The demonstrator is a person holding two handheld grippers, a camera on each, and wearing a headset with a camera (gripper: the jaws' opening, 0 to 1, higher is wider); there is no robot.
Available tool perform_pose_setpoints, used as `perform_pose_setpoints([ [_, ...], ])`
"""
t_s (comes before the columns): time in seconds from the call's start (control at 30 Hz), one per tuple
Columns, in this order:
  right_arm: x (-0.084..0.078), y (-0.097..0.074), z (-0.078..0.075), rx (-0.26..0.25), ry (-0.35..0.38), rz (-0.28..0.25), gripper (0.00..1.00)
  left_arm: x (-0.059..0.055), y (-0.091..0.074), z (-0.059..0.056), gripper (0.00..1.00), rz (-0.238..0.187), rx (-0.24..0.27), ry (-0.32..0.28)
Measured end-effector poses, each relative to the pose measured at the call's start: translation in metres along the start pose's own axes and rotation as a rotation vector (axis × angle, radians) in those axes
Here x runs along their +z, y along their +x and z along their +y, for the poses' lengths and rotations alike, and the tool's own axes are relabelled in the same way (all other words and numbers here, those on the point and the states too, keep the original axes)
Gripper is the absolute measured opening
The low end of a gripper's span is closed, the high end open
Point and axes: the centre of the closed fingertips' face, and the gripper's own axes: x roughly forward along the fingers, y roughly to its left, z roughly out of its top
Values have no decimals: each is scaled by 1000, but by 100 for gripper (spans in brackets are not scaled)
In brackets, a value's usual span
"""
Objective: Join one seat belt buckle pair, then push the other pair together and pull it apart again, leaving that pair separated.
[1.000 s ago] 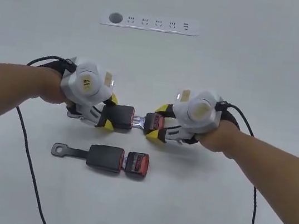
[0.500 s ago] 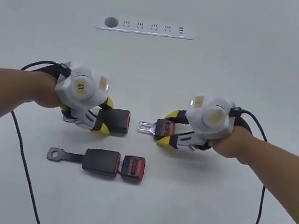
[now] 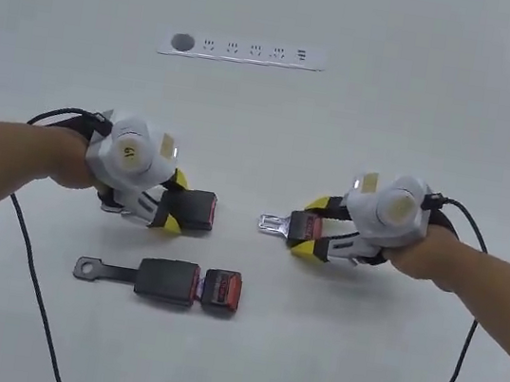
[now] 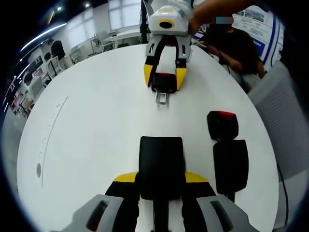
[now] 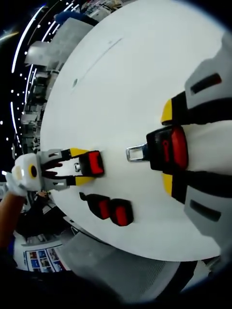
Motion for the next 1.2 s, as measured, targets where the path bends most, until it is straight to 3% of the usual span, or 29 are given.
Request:
perform_pose_setpoints([
  [0.4, -23, -25, -3, -12, 44, 1, 37, 0, 0, 0, 35, 0, -1, -2],
  [0.67, -29, -39, -4, -10, 52, 4, 37, 0, -1, 0, 35, 7, -2, -3],
  [1.0, -37, -45, -4, -25, 51, -13, 38, 0, -1, -1, 35, -1, 6, -19],
  [1.2, -38, -47, -1, -21, 44, -15, 38, 1, -1, -1, 35, 1, 3, 5],
])
